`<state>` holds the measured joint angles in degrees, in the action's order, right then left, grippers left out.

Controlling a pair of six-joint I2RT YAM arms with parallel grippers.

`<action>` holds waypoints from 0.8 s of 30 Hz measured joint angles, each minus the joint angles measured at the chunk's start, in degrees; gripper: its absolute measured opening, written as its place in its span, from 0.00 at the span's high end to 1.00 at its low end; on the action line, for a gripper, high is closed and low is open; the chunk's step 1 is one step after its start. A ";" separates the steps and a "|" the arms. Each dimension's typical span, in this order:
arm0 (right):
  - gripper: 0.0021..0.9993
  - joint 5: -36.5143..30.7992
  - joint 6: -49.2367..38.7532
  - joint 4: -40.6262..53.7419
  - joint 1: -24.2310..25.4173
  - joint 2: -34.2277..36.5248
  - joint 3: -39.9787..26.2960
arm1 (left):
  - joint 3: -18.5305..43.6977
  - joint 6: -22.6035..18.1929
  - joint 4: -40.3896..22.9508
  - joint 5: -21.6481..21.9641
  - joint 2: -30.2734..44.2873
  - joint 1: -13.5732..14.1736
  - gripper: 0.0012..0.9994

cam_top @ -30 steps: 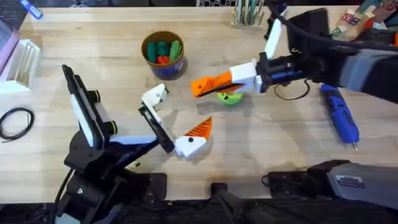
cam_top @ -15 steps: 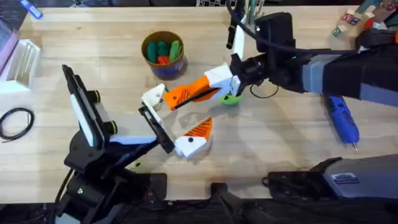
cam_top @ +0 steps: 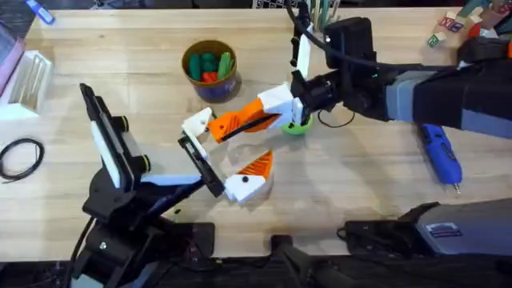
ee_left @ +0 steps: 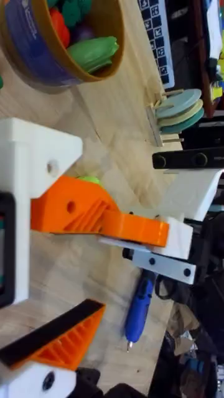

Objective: Pick up the gripper from the table and insert it into the empty holder that is missing its gripper. Then pick up a screw, insert it into the mounting hole, and use the screwdriver to tighten it. Finally, clean up the table by picking up the vegetable and placing it into the bucket.

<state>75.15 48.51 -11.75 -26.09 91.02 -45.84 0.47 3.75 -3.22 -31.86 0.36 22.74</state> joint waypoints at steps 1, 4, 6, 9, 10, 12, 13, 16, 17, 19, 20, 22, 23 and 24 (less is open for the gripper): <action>0.99 -0.10 0.04 -0.02 0.00 0.02 0.00 | 0.00 0.04 0.01 0.02 0.00 0.00 0.01; 0.99 -0.34 0.17 -0.15 0.00 0.00 0.00 | -0.02 0.22 0.01 0.11 0.00 0.00 0.01; 0.99 -0.54 0.46 -1.18 0.00 0.00 0.00 | 0.00 0.20 0.04 0.14 0.00 0.00 0.01; 0.99 -1.68 1.12 -3.71 0.00 0.02 0.00 | -0.01 0.17 0.10 -0.02 0.00 -0.02 0.01; 0.99 -1.89 1.36 -4.40 -0.04 0.04 0.00 | -0.01 0.17 0.10 0.04 0.00 -0.02 0.01; 0.99 -2.08 2.54 -6.28 -0.07 0.41 0.00 | 0.00 0.15 0.12 0.15 0.00 -0.02 0.01; 0.99 -2.04 4.24 -8.63 -0.29 1.77 0.00 | -0.02 0.18 0.10 0.22 0.00 -0.17 0.01; 0.99 -2.01 6.05 -10.95 -0.86 3.49 -0.07 | -0.02 0.51 0.01 0.37 0.00 -0.17 0.01; 0.99 -2.01 6.66 -11.66 -1.23 4.06 -0.25 | -0.01 0.67 -0.01 0.49 0.01 -0.18 0.01; 0.99 -2.07 7.47 -12.30 -1.77 5.17 -1.28 | 0.00 1.07 -0.01 1.24 0.00 -0.54 0.01; 0.99 -2.13 7.74 -12.31 -1.98 5.65 -1.84 | -0.02 1.10 -0.01 1.66 0.02 -0.76 0.01; 0.99 -2.26 8.19 -12.37 -2.40 6.66 -3.01 | -0.02 1.25 -0.03 2.51 0.00 -1.05 0.01; 0.99 -2.31 8.32 -12.37 -2.55 7.08 -3.48 | -0.02 1.29 -0.03 3.04 0.00 -1.10 0.01; 0.99 -2.37 8.46 -12.36 -2.66 7.48 -3.96 | -0.01 1.29 -0.03 3.39 0.01 -1.17 0.01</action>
<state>72.78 56.97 -24.11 -28.74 98.50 -49.80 0.46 5.04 -3.25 -28.47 0.37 21.57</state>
